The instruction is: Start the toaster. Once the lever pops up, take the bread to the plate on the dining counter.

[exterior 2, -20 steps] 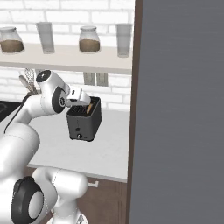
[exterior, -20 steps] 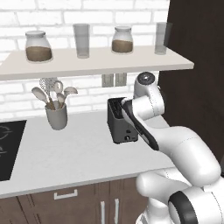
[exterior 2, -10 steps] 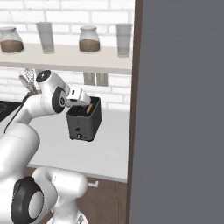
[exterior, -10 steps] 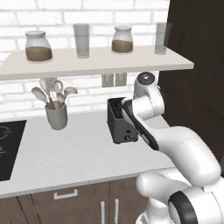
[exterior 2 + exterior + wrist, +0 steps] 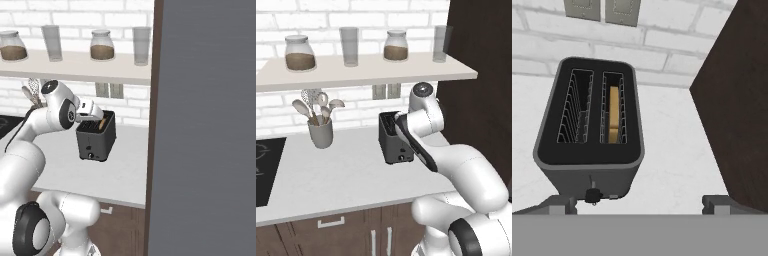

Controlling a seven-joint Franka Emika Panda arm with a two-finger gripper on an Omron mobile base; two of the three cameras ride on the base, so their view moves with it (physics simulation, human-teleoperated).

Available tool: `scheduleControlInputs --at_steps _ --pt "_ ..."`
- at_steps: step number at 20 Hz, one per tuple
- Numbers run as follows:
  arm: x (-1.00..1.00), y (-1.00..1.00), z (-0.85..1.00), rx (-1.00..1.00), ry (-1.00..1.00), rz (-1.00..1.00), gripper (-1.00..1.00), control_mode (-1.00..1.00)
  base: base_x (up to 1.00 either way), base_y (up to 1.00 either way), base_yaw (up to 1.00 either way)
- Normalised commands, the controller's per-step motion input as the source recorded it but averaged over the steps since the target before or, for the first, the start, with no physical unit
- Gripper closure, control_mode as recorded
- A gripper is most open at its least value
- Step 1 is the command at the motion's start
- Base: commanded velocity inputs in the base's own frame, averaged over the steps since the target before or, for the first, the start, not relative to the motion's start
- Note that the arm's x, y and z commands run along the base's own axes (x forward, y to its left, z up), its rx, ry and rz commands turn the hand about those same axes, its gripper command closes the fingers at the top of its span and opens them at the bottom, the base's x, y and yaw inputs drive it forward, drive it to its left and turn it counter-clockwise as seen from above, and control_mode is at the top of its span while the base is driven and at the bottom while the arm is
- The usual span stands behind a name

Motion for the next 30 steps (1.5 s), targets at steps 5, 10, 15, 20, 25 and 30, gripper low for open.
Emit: scheduleControlInputs --at_steps 5,10,15,20,25,30 --pt "0.0 0.0 0.0 0.0 0.0 0.0 -1.0 -1.0 0.0 0.0 0.0" --pt "0.0 0.0 0.0 0.0 0.0 0.0 -1.0 -1.0 0.0 0.0 0.0" --pt "0.0 0.0 0.0 0.0 0.0 0.0 -1.0 -1.0 0.0 0.0 0.0" --pt "0.0 0.0 0.0 0.0 0.0 0.0 -1.0 -1.0 0.0 0.0 0.0" --pt "0.0 0.0 0.0 0.0 0.0 0.0 -1.0 -1.0 0.0 0.0 0.0" --pt "0.0 0.0 0.0 0.0 0.0 0.0 -1.0 -1.0 0.0 0.0 0.0"
